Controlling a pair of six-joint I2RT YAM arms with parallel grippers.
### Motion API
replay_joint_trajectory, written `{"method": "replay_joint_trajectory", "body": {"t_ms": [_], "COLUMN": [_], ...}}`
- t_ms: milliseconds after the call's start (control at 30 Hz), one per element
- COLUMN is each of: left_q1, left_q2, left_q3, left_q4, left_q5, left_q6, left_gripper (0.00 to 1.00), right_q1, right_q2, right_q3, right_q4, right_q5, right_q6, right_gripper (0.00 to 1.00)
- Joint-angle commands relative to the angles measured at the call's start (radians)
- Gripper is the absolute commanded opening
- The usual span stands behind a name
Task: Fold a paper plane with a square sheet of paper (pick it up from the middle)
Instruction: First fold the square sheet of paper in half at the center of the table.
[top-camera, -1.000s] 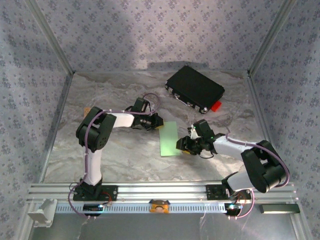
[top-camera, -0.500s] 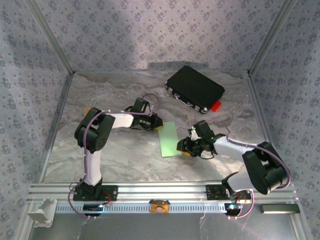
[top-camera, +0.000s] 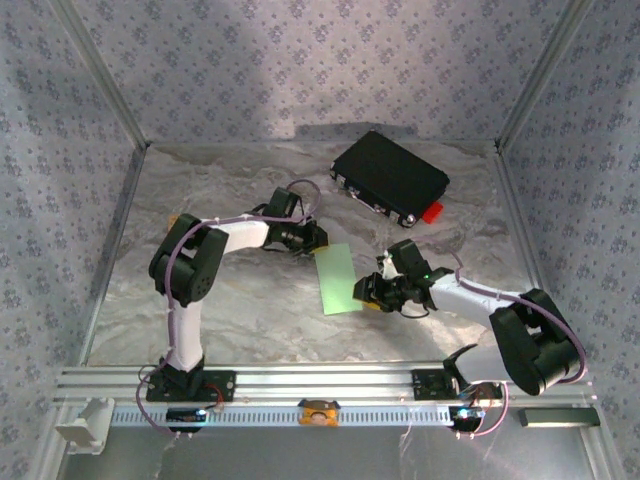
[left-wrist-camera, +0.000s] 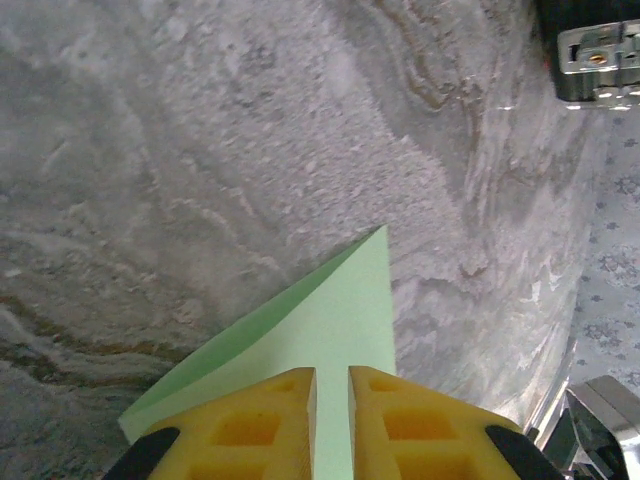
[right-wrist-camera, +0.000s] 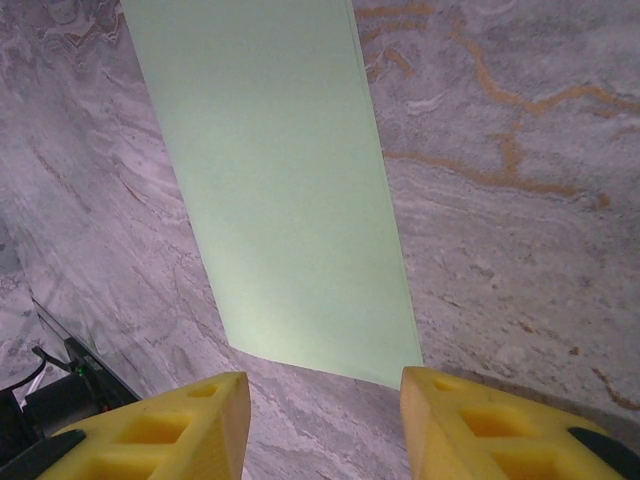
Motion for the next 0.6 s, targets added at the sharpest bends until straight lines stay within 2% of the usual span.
{"method": "replay_joint_trajectory", "body": {"t_ms": [0,267,567], "left_q1": [0.001,0.011,0.012], "left_q2": [0.033,0.049,0.038], "left_q3": [-0.033,-0.107,-0.118], "left_q4": [-0.027,0.013,0.023], "left_q5": [-0.019,-0.022,-0.021], "left_q6": [0.024,0.015,0.014], "left_gripper": [0.16,0.15,0.15], "right_q1": [0.004,-0.002,-0.002], "right_q2": [-0.014,0.005,0.047], "right_q3": [-0.009,-0.004,-0.004], "right_q4": [-0.022,-0.052,0.006], "right_q5": [-0.022,-0.018,-0.061], "right_q6": [0.013,0.015,0.036], "right_gripper": [0.47,0.51,0.51]}}
